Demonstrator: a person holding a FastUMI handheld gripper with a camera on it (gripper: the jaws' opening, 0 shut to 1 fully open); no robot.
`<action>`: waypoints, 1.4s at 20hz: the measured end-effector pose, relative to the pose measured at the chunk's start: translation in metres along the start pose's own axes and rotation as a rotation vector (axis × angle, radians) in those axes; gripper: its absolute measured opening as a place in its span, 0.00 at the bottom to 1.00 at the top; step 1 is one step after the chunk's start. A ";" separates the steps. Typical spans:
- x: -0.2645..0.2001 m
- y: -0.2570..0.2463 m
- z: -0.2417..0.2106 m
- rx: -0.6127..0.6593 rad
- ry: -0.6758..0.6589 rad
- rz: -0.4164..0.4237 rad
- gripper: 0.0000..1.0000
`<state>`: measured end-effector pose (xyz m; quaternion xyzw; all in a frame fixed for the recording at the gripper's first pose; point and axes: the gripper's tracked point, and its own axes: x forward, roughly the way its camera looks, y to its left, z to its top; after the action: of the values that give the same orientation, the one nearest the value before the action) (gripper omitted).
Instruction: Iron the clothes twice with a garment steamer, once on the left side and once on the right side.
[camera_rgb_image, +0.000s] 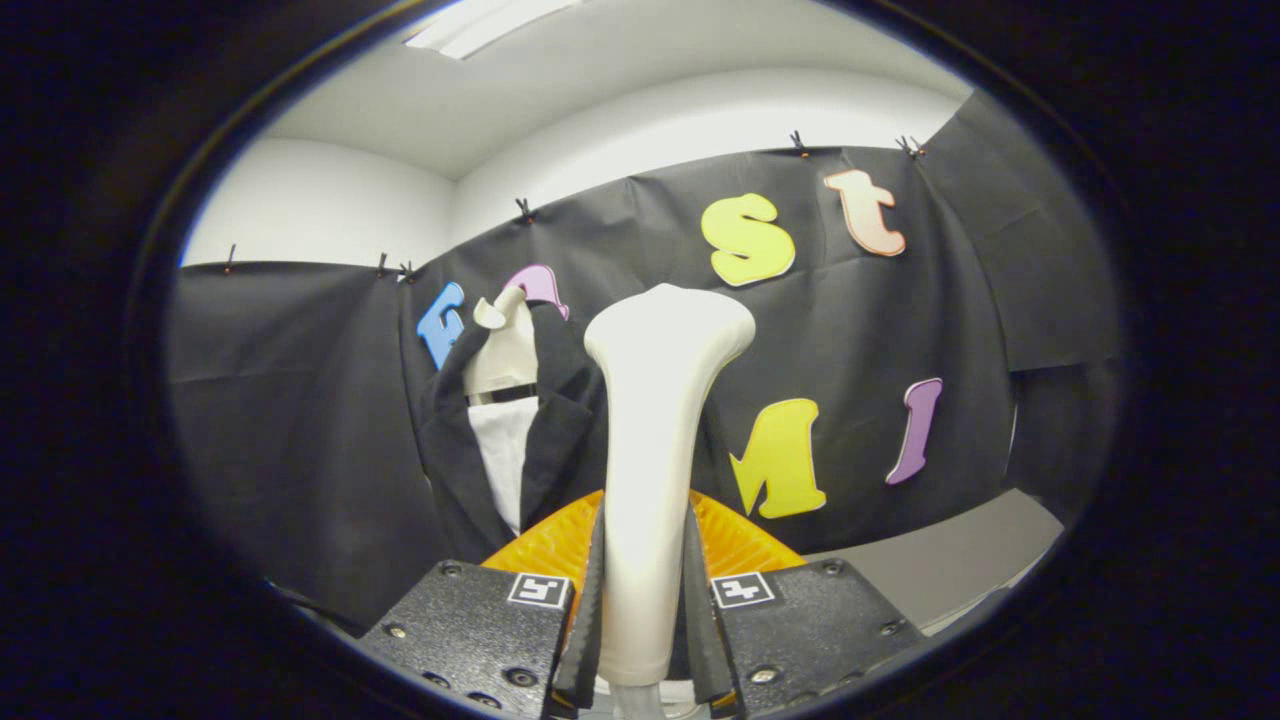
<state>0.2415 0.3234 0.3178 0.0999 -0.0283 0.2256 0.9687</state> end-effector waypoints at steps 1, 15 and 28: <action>0.003 0.009 0.000 -0.004 0.001 0.010 0.38; 0.027 0.045 -0.051 -0.046 0.123 0.037 0.38; 0.006 0.033 -0.132 -0.038 0.252 0.027 0.39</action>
<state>0.2334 0.3817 0.1956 0.0521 0.0880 0.2490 0.9631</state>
